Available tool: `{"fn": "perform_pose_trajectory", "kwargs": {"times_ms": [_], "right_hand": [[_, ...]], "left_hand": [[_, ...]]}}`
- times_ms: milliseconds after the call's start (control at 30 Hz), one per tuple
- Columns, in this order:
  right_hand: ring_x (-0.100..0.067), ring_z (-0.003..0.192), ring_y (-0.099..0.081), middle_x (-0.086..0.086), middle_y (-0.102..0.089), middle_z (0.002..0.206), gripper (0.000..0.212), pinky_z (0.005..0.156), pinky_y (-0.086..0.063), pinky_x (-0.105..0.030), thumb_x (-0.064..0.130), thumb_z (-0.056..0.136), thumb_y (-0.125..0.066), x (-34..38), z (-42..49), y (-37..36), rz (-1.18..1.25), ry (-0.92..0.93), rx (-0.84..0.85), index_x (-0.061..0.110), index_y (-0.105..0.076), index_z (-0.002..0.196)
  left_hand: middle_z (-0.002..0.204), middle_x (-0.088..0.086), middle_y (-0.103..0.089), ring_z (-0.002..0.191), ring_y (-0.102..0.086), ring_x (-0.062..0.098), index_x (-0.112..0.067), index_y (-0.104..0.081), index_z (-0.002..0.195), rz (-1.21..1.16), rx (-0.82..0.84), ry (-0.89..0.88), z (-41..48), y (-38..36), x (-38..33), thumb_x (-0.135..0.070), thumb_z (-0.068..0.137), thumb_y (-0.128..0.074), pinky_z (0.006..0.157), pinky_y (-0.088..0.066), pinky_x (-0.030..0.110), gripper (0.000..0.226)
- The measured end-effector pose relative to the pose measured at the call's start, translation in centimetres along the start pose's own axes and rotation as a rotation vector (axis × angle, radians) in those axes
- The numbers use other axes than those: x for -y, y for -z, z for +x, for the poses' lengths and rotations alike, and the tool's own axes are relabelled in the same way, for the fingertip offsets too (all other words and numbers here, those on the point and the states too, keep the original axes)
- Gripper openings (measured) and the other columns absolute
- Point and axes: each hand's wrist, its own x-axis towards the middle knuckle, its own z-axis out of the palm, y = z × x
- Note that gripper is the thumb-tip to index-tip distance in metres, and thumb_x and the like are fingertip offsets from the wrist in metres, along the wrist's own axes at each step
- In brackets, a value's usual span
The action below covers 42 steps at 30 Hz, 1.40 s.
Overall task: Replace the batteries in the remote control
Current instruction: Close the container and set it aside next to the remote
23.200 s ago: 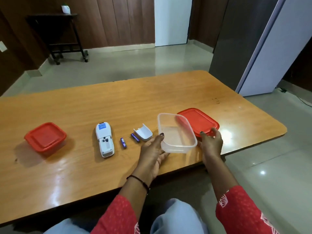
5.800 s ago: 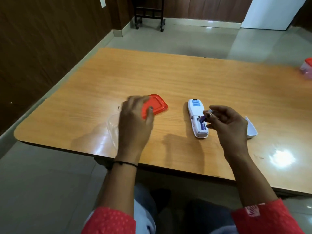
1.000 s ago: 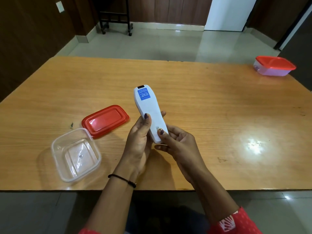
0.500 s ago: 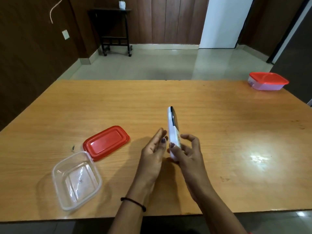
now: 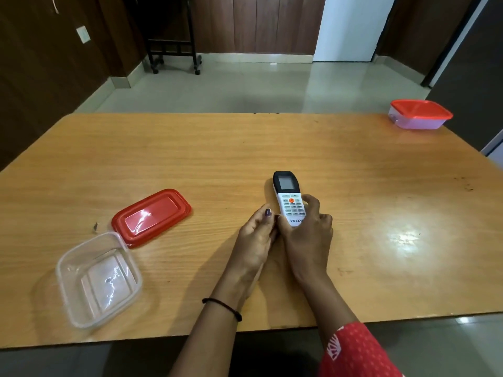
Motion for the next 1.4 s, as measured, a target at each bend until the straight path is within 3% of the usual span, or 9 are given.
{"fn": "perform_pose_trajectory", "kwargs": {"times_ms": [267, 467, 633, 833, 967, 1067, 1167, 1267, 1400], "right_hand": [[-0.021, 0.111, -0.04, -0.001, -0.058, 0.121, 0.051, 0.09, -0.035, -0.034, 0.033, 0.081, -0.066, 2.9, -1.7, 0.0, -0.039, 0.261, -0.067, 0.018, -0.049, 0.127], [-0.024, 0.135, -0.024, -0.002, -0.04, 0.143, 0.067, 0.109, -0.028, -0.041, 0.038, 0.084, -0.062, 10.2, -4.3, -6.1, -0.031, 0.389, 0.433, 0.017, -0.033, 0.14], [-0.034, 0.136, -0.026, -0.016, -0.031, 0.147, 0.102, 0.107, -0.025, -0.048, 0.055, 0.072, -0.068, 14.8, -2.9, -11.1, -0.335, 0.263, 0.66, 0.011, -0.013, 0.146], [-0.034, 0.129, -0.032, -0.017, -0.035, 0.139, 0.092, 0.105, -0.031, -0.041, 0.047, 0.066, -0.079, 17.4, -1.7, -12.6, -0.42, -0.021, 0.728, 0.012, -0.03, 0.135], [-0.03, 0.106, -0.055, -0.018, -0.056, 0.117, 0.058, 0.087, -0.05, -0.04, 0.027, 0.074, -0.078, 16.9, -1.2, -11.0, -0.064, -0.092, 0.771, 0.003, -0.053, 0.121], [-0.024, 0.08, -0.059, -0.007, -0.061, 0.091, 0.021, 0.064, -0.055, -0.039, 0.008, 0.09, -0.054, 16.7, -2.8, -7.7, 0.389, 0.013, 0.636, 0.007, -0.061, 0.11], [-0.008, 0.077, -0.061, 0.001, -0.067, 0.085, 0.026, 0.07, -0.053, -0.029, -0.002, 0.085, -0.052, 16.0, -6.6, -5.3, 0.491, 0.343, 0.514, 0.014, -0.067, 0.099], [0.004, 0.098, -0.057, 0.003, -0.069, 0.106, 0.035, 0.086, -0.041, -0.006, -0.002, 0.083, -0.06, 14.0, -10.7, -4.6, 0.373, 0.579, 0.591, 0.017, -0.068, 0.11], [-0.005, 0.13, -0.039, 0.003, -0.053, 0.137, 0.044, 0.108, -0.025, -0.013, 0.014, 0.084, -0.066, 12.1, -12.4, -4.7, 0.261, 0.682, 0.792, 0.023, -0.058, 0.126]], "left_hand": [[0.126, -0.011, -0.059, 0.116, -0.052, -0.006, -0.025, -0.056, 0.123, 0.396, -0.228, -0.373, -2.9, 3.3, -3.5, -0.012, 0.096, -0.048, 0.091, -0.044, 0.006, 0.031], [0.117, -0.008, -0.061, 0.109, -0.054, -0.004, -0.023, -0.063, 0.111, 0.668, -0.555, -0.629, -6.8, 10.3, -7.1, -0.009, 0.094, -0.049, 0.091, -0.042, 0.012, 0.026], [0.125, -0.012, -0.055, 0.113, -0.044, 0.002, -0.027, -0.06, 0.116, 0.646, -0.819, -0.414, -10.0, 16.5, -8.3, -0.016, 0.094, -0.05, 0.093, -0.035, 0.024, 0.027], [0.138, -0.005, -0.051, 0.109, -0.043, 0.004, -0.024, -0.052, 0.128, 0.515, -0.847, -0.254, -9.7, 19.5, -8.2, -0.014, 0.094, -0.049, 0.087, -0.034, 0.025, 0.035], [0.14, -0.002, -0.049, 0.122, -0.048, 0.012, -0.021, -0.048, 0.132, 0.43, -0.802, -0.243, -9.5, 19.9, -7.6, -0.012, 0.094, -0.047, 0.097, -0.039, 0.028, 0.039], [0.135, 0.001, -0.053, 0.122, -0.052, 0.018, -0.018, -0.051, 0.13, 0.28, -0.815, -0.218, -9.7, 20.0, -7.5, -0.015, 0.095, -0.047, 0.105, -0.04, 0.035, 0.036], [0.127, 0.005, -0.06, 0.115, -0.056, 0.019, -0.013, -0.058, 0.122, 0.04, -0.852, -0.203, -9.8, 19.8, -7.9, -0.019, 0.096, -0.048, 0.104, -0.042, 0.035, 0.028], [0.117, 0.008, -0.065, 0.11, -0.059, 0.021, -0.009, -0.065, 0.107, -0.146, -0.869, -0.159, -10.0, 19.4, -8.0, -0.021, 0.095, -0.051, 0.1, -0.045, 0.034, 0.022], [0.091, 0.002, -0.07, 0.09, -0.065, 0.021, -0.015, -0.065, 0.08, -0.202, -0.831, -0.167, -10.7, 18.4, -8.1, -0.02, 0.094, -0.052, 0.087, -0.05, 0.035, 0.021]]}}
